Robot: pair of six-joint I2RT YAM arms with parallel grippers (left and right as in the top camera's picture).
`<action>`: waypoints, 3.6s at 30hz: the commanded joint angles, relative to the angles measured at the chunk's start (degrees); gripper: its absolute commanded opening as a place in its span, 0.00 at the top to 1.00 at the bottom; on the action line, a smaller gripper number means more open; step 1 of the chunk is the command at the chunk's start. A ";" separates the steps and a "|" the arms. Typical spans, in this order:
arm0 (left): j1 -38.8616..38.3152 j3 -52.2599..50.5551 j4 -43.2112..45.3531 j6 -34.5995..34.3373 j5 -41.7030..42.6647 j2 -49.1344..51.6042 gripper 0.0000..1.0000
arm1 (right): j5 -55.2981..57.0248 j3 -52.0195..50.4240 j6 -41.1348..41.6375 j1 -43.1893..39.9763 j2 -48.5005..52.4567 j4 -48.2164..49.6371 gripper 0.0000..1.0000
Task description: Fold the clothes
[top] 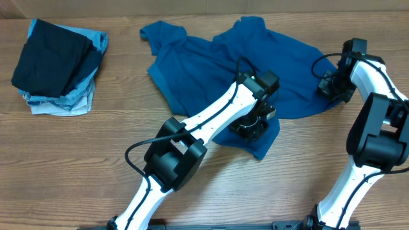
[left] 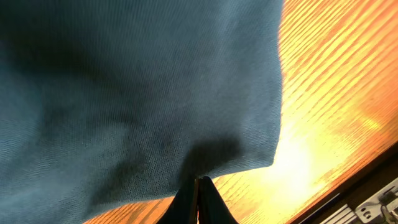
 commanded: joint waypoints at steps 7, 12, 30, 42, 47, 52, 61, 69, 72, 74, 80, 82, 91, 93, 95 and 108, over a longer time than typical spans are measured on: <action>0.50 -6.36 4.83 -1.31 1.68 1.09 0.96 | -0.09 -2.67 0.04 -0.26 4.07 1.03 0.91; 0.57 -6.36 12.50 -7.58 2.60 1.09 0.96 | -0.07 -2.67 0.04 -0.26 4.07 0.85 0.91; 0.50 -7.02 14.32 -11.61 1.33 3.48 0.96 | -0.04 -2.67 0.02 -0.26 4.07 1.03 0.90; 7.34 -7.02 -8.04 -8.33 -7.78 4.81 0.96 | 0.22 -2.67 -0.24 -0.26 4.07 1.22 0.90; 9.40 -7.87 -11.30 -8.57 -13.03 4.81 0.96 | 3.45 -2.67 -4.17 -0.26 4.07 0.55 0.88; 12.98 -10.43 -9.20 -8.96 -11.72 3.96 0.96 | 3.39 -2.67 -4.33 -0.26 4.07 0.20 0.87; 9.49 -6.14 -4.59 -7.67 -8.74 -2.25 0.96 | 2.97 -2.67 -4.31 -0.26 4.07 0.39 0.82; 2.71 -6.71 6.51 -8.85 -8.07 0.61 0.96 | 2.71 -2.67 -4.31 -0.26 4.07 0.44 0.82; 3.32 -6.71 10.60 -9.05 -6.23 0.63 0.96 | 1.86 -2.67 -4.31 -0.26 4.07 0.42 0.82; 3.23 -6.71 13.18 -10.45 -4.50 0.63 0.96 | 1.88 -2.67 -4.31 -0.26 4.07 0.39 0.82; 4.37 -6.62 9.14 -13.51 -1.75 4.50 0.96 | 1.88 -2.67 -4.33 -0.26 4.07 0.63 0.82; 6.51 -6.62 6.71 -13.51 2.27 5.35 0.96 | 1.88 -2.67 -4.33 -0.26 4.07 0.57 0.82; 10.03 -6.78 -13.44 -9.97 -17.44 10.27 0.96 | 5.35 -2.67 -6.25 -0.26 4.07 -0.85 0.82; 11.56 -6.80 -14.23 -10.97 -19.37 10.27 0.96 | 7.58 -2.67 -6.23 -0.26 4.07 -1.79 0.82; 14.23 -7.17 -14.12 -13.33 -22.84 10.27 0.96 | 7.58 -2.67 -5.11 -0.48 4.07 -3.54 0.87; 32.63 -7.21 -11.43 -12.15 -24.22 10.27 0.96 | -3.63 -11.02 9.60 -5.49 4.07 -12.31 0.96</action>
